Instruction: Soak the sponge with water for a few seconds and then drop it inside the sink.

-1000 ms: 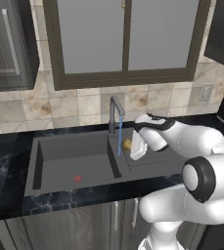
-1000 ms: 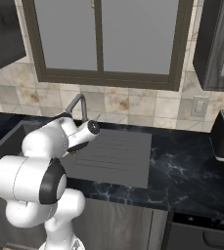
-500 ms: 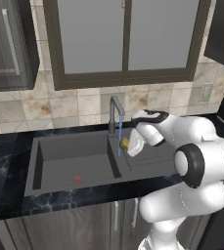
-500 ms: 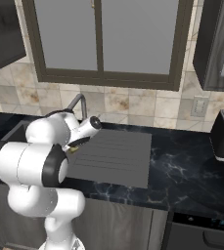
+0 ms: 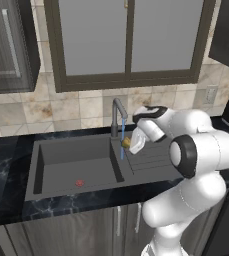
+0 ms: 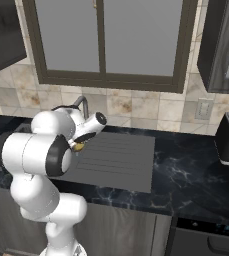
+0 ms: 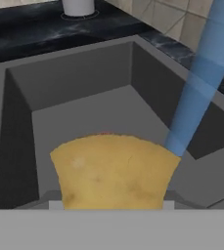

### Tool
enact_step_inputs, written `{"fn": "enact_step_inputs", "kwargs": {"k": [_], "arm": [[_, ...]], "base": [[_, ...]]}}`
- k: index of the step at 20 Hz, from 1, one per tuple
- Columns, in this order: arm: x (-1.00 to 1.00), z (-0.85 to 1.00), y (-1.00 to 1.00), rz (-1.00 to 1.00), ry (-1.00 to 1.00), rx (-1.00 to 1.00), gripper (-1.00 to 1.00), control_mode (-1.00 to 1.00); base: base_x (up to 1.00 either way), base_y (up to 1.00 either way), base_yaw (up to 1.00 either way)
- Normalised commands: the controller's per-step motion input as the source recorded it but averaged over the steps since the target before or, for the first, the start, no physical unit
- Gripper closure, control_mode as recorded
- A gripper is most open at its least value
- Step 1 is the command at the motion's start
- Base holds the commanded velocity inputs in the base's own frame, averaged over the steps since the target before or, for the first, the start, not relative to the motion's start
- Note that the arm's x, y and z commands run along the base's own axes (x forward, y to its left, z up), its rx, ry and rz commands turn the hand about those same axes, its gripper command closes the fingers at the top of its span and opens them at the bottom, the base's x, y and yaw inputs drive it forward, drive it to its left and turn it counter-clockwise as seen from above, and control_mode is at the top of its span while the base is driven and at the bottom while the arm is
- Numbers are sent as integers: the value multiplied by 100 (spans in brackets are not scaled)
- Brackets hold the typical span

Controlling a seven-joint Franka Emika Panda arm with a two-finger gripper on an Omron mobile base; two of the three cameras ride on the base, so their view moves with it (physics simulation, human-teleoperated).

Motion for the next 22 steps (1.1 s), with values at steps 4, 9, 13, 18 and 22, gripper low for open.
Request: {"fn": "enact_step_inputs", "kwargs": {"k": [4, 9, 13, 18, 22], "arm": [[3, -12, 0, 0, 0, 0, 100, -100], [0, -24, 0, 0, -4, 0, 100, -100], [2, -19, 0, 0, -4, 0, 100, -100], [16, -11, 0, 0, 0, 0, 100, -100], [20, -5, 0, 0, 0, 0, 100, -100]], "base": [[0, 0, 0], [0, 0, 0], [0, 0, 0], [0, 0, 0], [0, 0, 0]]}}
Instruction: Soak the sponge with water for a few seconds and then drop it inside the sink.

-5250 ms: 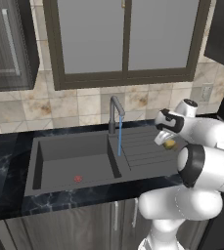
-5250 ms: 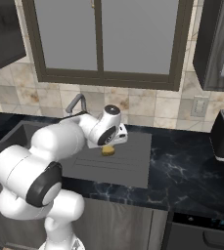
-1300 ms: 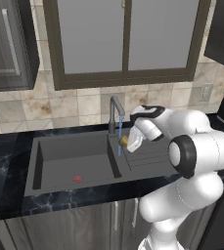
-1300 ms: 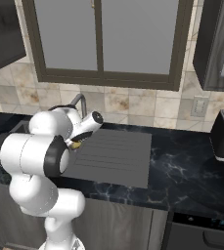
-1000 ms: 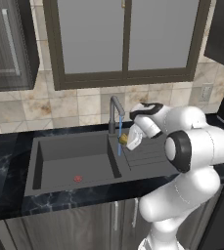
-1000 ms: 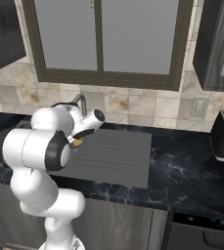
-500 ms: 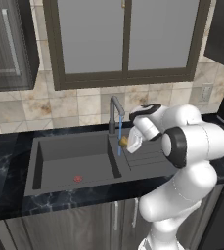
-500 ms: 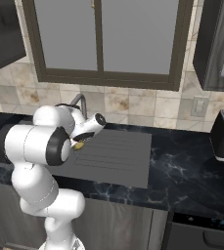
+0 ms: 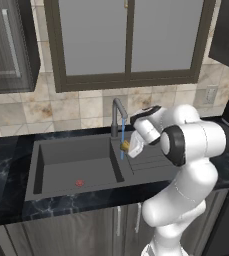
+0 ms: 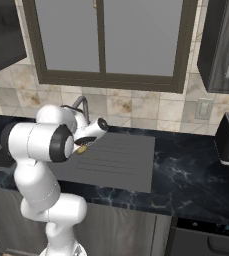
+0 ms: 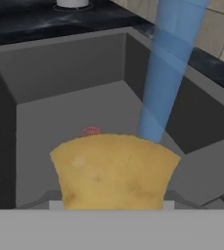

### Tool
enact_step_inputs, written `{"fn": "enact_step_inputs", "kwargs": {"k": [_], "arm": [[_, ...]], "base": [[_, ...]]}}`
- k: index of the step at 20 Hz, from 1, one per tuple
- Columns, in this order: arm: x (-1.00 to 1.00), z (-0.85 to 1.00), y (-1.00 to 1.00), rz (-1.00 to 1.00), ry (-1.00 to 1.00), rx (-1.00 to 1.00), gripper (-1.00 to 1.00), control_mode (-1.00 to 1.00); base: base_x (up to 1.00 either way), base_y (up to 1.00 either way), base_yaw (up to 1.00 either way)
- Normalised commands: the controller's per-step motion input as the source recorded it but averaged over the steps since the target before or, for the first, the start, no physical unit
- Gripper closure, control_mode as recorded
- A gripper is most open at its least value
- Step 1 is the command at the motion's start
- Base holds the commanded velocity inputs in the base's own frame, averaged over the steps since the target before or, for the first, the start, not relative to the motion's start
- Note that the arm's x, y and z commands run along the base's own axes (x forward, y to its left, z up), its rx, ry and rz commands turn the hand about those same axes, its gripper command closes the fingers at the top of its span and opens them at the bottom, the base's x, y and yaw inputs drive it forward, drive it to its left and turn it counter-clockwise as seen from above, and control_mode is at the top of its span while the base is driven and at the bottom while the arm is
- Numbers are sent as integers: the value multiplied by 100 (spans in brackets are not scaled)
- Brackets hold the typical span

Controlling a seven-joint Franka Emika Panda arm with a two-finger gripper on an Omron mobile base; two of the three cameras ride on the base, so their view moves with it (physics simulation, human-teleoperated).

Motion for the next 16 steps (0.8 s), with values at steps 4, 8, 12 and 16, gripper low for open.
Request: {"fn": "enact_step_inputs", "kwargs": {"k": [4, 8, 12, 16], "arm": [[17, -6, 0, 0, 0, 0, 100, -100], [19, -8, 0, 0, 0, 0, 100, -100], [22, -20, 0, 0, 0, 0, 100, -100], [23, -25, 0, 0, -3, 0, 100, -100]], "base": [[0, 0, 0], [0, 0, 0], [0, 0, 0], [0, 0, 0]]}}
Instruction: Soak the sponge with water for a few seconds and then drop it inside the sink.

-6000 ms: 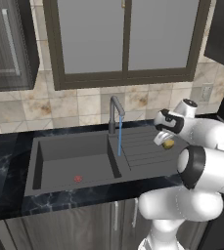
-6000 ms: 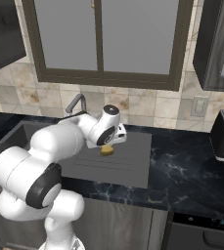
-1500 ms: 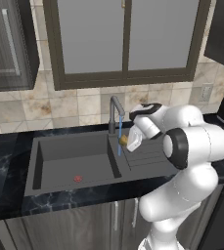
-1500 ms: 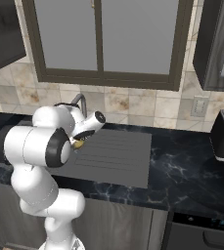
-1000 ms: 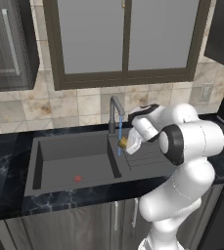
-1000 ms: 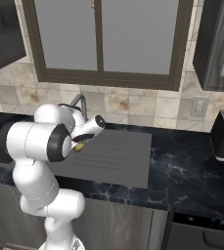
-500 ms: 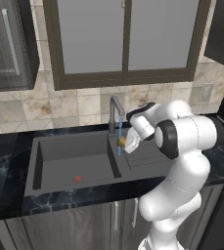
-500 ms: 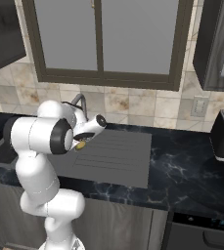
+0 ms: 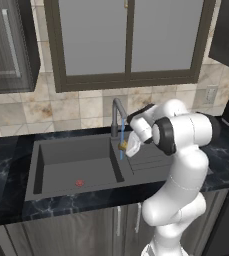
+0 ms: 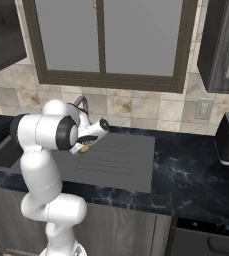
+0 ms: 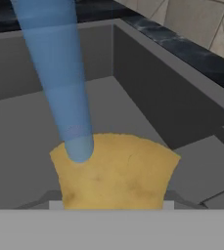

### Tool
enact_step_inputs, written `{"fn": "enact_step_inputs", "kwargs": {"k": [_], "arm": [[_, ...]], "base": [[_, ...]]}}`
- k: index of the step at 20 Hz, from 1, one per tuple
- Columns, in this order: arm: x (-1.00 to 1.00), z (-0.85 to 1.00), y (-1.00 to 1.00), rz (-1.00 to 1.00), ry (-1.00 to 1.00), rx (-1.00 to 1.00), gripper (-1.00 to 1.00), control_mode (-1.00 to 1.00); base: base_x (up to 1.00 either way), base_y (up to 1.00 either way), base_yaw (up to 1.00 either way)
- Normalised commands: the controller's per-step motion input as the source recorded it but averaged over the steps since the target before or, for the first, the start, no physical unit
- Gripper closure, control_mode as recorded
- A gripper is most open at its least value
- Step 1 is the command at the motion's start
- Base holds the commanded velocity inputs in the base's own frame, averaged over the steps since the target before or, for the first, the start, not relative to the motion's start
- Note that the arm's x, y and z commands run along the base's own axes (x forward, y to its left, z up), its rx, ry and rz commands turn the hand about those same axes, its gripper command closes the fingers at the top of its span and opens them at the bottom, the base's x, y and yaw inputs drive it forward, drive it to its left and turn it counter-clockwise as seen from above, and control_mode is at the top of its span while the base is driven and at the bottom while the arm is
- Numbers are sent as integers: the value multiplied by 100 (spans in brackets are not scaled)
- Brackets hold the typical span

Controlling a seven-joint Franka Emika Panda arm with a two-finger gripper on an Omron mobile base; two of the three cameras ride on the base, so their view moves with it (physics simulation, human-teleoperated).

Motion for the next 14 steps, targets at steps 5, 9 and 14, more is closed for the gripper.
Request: {"fn": "enact_step_inputs", "kwargs": {"k": [5, 9, 14], "arm": [[13, -13, 0, 0, -4, 0, 100, -100], [0, 0, 0, 0, 0, 0, 100, -100], [0, 0, 0, 0, 0, 0, 100, -100]], "base": [[0, 0, 0], [0, 0, 0], [0, 0, 0]]}}
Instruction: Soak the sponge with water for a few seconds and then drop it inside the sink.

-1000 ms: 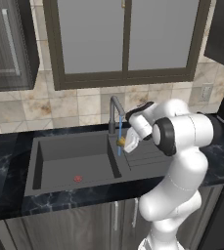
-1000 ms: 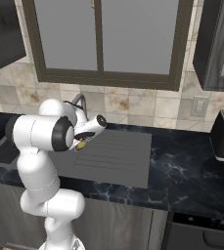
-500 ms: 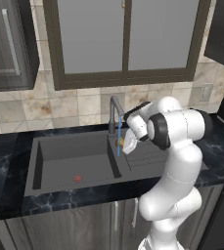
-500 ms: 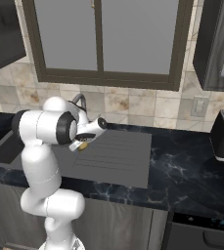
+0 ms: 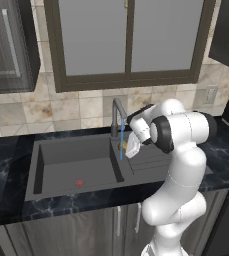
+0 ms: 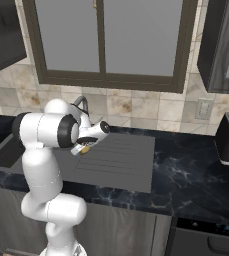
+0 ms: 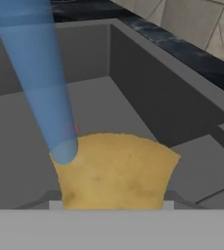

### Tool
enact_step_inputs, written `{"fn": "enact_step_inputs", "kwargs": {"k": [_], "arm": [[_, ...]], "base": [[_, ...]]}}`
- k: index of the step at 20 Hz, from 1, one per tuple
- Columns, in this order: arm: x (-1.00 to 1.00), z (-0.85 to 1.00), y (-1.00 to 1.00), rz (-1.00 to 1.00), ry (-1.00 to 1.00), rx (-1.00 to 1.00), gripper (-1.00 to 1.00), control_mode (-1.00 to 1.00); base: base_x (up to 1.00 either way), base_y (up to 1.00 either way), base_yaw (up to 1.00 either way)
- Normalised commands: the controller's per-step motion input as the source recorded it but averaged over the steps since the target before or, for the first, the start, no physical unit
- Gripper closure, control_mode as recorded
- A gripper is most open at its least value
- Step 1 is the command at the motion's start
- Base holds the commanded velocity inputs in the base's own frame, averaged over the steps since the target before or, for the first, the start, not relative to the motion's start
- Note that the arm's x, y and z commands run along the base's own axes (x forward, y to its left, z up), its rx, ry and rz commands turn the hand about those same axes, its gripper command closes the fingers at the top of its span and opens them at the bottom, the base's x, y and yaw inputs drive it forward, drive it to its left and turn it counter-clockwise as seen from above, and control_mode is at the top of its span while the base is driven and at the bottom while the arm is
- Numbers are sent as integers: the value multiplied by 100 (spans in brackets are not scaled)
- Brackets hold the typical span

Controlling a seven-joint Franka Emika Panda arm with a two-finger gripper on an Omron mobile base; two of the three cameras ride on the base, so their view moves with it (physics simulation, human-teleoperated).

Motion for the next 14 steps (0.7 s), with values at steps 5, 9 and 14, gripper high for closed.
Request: {"fn": "enact_step_inputs", "kwargs": {"k": [5, 9, 14], "arm": [[0, 0, 0, 0, 0, 0, 100, -100], [0, 0, 0, 0, 0, 0, 100, -100], [0, 0, 0, 0, 0, 0, 100, -100]], "base": [[0, 0, 0], [0, 0, 0], [0, 0, 0]]}}
